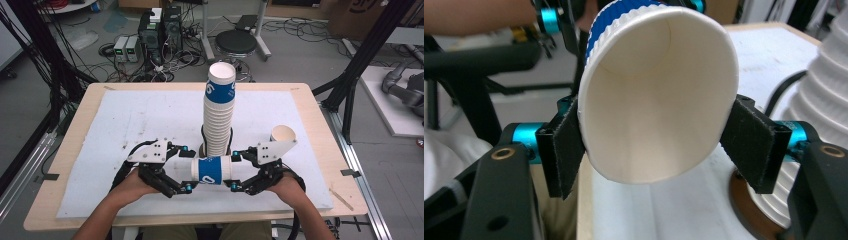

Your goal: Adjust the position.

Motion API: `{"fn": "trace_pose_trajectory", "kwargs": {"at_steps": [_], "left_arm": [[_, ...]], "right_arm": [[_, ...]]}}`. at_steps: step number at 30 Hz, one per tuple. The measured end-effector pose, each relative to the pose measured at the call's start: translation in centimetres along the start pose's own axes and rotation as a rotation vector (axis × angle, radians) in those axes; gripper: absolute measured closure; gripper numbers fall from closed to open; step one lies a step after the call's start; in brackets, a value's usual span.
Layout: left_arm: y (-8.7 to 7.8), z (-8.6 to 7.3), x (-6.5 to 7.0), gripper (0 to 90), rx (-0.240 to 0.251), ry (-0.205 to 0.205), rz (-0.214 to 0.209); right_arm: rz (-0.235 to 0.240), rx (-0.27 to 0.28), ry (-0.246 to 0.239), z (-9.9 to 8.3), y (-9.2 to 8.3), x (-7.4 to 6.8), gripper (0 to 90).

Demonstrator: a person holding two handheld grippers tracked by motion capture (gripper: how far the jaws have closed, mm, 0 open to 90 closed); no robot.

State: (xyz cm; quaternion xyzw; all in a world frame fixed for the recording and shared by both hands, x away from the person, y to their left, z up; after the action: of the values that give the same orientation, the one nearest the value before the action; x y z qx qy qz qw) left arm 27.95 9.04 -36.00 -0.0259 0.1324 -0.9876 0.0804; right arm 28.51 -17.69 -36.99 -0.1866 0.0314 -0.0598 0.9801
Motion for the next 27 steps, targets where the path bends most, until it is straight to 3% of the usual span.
{"fn": "trace_pose_trajectory", "kwargs": {"at_steps": [6, 11, 15, 27], "left_arm": [[-0.1, 0.5, -0.3, 15.3, -0.062, 0.016, 0.027], [0.5, 0.9, -0.5, 15.4, -0.158, 0.048, 0.019], [1.0, 1.2, -0.6, 15.5, -0.202, 0.066, 0.006], [2.6, 1.4, -0.8, 15.9, -0.325, 0.064, -0.025]], "right_arm": [[-0.029, -0.132, -0.026, 0.8, 0.3, 0.5, 30.0], [-0.027, -0.208, -0.056, 1.8, 0.9, 0.6, 29.9], [-0.024, -0.263, -0.087, 2.8, 1.4, 0.6, 29.9], [-0.029, -0.424, -0.164, 4.5, 2.7, 0.3, 29.8]]}}
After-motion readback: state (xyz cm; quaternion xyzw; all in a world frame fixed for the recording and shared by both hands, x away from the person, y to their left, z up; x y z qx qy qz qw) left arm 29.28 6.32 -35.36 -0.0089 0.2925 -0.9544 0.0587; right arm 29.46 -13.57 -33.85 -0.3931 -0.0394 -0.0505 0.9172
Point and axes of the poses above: each handheld gripper's, and its own axes: y roughly forward along the jaws, z roughly out of its top, x roughly to its right, the point moved 3 cm from there along y, roughly forward along the jaws, and after that the axes turned 2 degrees about x, right-handed, at the moved point
